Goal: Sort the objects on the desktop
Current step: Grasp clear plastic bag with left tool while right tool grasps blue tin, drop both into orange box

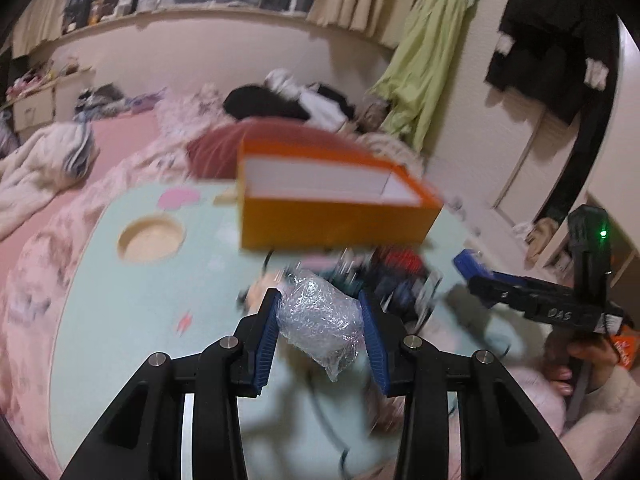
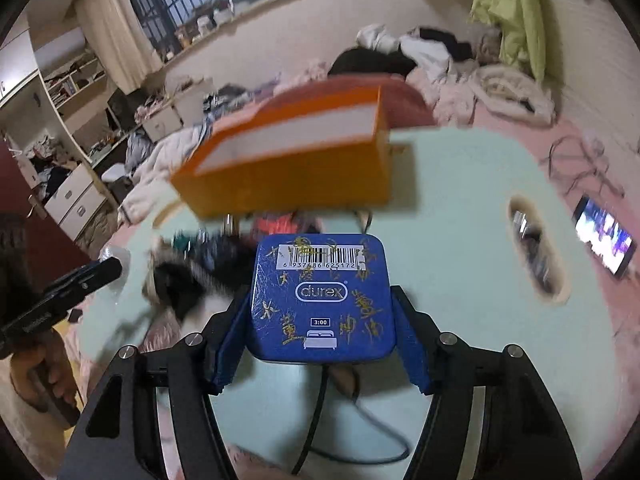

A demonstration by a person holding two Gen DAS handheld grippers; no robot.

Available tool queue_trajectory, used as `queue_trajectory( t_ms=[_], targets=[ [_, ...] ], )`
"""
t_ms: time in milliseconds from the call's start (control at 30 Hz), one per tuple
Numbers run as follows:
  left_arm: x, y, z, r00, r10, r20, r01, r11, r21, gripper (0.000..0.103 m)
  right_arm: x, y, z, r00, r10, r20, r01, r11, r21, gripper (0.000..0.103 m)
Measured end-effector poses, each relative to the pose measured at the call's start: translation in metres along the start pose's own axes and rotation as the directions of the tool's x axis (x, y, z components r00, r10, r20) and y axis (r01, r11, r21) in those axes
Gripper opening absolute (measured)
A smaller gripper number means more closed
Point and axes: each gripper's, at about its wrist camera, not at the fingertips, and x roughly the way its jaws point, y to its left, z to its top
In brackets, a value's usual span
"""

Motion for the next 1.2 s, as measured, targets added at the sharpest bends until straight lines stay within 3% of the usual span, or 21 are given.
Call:
queue_trajectory(
  t_ms=[100,200,267,367,400,433,500,600,767,967,1100,1200],
  targets=[
    [0.012,-0.01,0.036,0.999,-0.032,0.034,0.03,0.998,0.061,0.038,-0.003,0.008,0.039,0.998,-0.011,0.054,0.013,0.999,-0.038,0.066],
    [0.042,-0.012,0.074,0.999,-0.036,0.025,0.034,0.997,0.064,0.038,0.012,0.014,0.088,0.996,0.01,0.088,-0.006,0.999,-0.052,0.066],
    [0.07,-0.01,0.094,0.999,-0.05,0.004,0.05,0.998,0.049,0.038,0.033,0.017,0.109,0.997,-0.003,0.078,0.01,0.996,-0.085,0.066],
    [0.119,0.001,0.104,0.998,-0.017,-0.057,0.016,1.0,-0.007,0.039,0.072,0.016,0.126,0.999,-0.024,0.037,0.028,0.996,-0.09,0.066],
    [0.13,0.003,0.104,0.997,-0.004,-0.081,0.002,1.0,-0.019,0.045,0.083,0.015,0.129,0.999,-0.049,0.015,0.05,0.995,-0.089,0.066],
    [0.139,0.004,0.103,0.994,0.007,-0.106,-0.01,1.0,-0.026,0.058,0.094,0.016,0.128,0.996,-0.088,-0.013,0.087,0.992,-0.091,0.066],
    [0.145,-0.003,0.097,0.995,0.051,-0.087,-0.05,0.999,0.013,0.061,0.101,0.023,0.121,0.987,-0.159,-0.017,0.155,0.979,-0.134,0.066],
    [0.132,-0.011,0.091,0.997,0.077,-0.013,-0.076,0.994,0.078,0.081,0.095,0.031,0.113,0.972,-0.233,0.041,0.237,0.952,-0.193,0.067],
    [0.087,-0.022,0.083,0.994,0.086,0.071,-0.095,0.987,0.126,0.085,0.063,0.024,0.107,0.984,-0.157,0.086,0.168,0.976,-0.137,0.069],
    [0.03,-0.022,0.037,0.999,0.029,0.015,-0.03,0.993,0.11,0.09,0.013,0.04,0.051,0.998,-0.059,0.036,0.065,0.979,-0.192,0.076],
    [0.007,-0.011,-0.017,0.992,0.11,-0.055,-0.104,0.99,0.096,0.09,0.001,0.042,0.003,0.996,-0.082,-0.042,0.07,0.968,-0.243,0.076],
    [0.006,0.001,-0.045,0.987,0.13,-0.098,-0.126,0.991,0.047,0.09,0.003,0.033,-0.027,0.987,-0.066,-0.15,0.032,0.975,-0.219,0.076]
  ],
)
